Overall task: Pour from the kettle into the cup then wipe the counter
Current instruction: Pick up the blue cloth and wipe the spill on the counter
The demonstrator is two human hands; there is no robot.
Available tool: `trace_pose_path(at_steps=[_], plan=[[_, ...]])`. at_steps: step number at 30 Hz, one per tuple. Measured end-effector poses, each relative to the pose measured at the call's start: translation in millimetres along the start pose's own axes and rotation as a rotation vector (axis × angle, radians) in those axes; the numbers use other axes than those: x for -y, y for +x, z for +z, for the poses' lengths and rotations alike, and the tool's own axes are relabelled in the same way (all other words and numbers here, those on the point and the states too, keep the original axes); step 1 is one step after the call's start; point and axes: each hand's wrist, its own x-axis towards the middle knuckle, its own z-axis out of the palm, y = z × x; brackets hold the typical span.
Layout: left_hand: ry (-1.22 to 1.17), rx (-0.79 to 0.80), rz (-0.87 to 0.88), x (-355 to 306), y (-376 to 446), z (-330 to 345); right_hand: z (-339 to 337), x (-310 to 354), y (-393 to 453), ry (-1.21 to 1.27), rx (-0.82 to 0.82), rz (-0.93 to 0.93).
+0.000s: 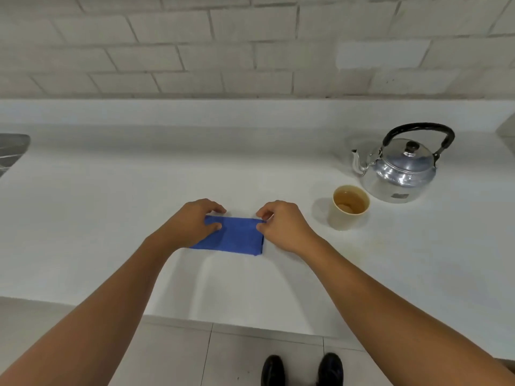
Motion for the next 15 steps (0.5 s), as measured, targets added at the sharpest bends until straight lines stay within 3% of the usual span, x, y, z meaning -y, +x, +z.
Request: trace_pose_path(at_steps=[15], plan=[[0.340, -0.003, 0.049, 22, 8, 13, 39, 4, 12, -0.245, 0.021, 0.053]])
